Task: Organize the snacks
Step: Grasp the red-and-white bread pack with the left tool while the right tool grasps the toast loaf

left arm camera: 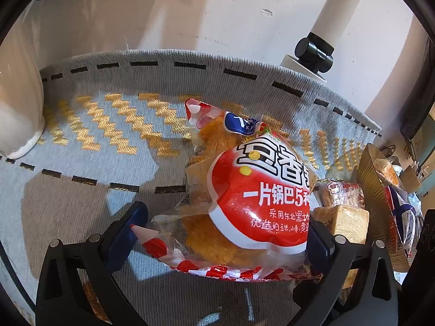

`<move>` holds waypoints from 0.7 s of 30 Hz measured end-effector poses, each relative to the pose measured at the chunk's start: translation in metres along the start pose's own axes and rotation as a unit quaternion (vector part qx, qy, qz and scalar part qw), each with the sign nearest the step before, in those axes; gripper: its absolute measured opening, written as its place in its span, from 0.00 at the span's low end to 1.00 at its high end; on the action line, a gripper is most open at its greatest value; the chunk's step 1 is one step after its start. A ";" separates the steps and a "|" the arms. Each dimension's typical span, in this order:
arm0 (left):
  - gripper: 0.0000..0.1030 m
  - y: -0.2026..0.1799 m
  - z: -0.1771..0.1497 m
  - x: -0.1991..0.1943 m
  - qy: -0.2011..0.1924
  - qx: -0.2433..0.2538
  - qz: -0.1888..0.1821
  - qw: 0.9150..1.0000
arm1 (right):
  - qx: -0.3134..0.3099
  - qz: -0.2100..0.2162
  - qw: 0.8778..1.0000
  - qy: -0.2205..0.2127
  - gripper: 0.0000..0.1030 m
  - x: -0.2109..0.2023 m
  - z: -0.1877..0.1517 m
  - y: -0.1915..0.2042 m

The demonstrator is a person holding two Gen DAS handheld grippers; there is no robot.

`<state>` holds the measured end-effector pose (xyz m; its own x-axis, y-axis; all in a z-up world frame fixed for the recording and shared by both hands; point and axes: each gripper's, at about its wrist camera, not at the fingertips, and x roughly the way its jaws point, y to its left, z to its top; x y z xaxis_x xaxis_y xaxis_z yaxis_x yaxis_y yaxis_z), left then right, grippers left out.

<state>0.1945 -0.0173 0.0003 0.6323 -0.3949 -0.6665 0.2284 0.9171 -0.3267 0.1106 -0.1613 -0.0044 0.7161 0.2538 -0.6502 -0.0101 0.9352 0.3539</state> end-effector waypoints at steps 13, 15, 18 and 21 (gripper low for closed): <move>1.00 -0.003 -0.001 0.000 -0.005 0.001 0.003 1.000 | 0.000 0.000 1.000 0.000 1.00 0.000 0.000 0.001; 1.00 -0.004 -0.001 -0.001 -0.007 0.001 0.003 1.000 | 0.000 0.001 1.000 0.000 1.00 0.000 0.000 0.001; 1.00 -0.005 -0.001 -0.002 -0.008 0.001 0.004 1.000 | 0.000 0.001 1.000 0.000 1.00 0.000 0.000 0.001; 1.00 -0.005 -0.001 -0.003 -0.009 0.002 0.004 1.000 | 0.000 0.001 1.000 -0.001 1.00 0.000 0.000 0.001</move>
<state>0.1909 -0.0207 0.0034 0.6477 -0.3870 -0.6563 0.2261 0.9202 -0.3195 0.1106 -0.1605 -0.0039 0.7168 0.2551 -0.6489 -0.0114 0.9348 0.3549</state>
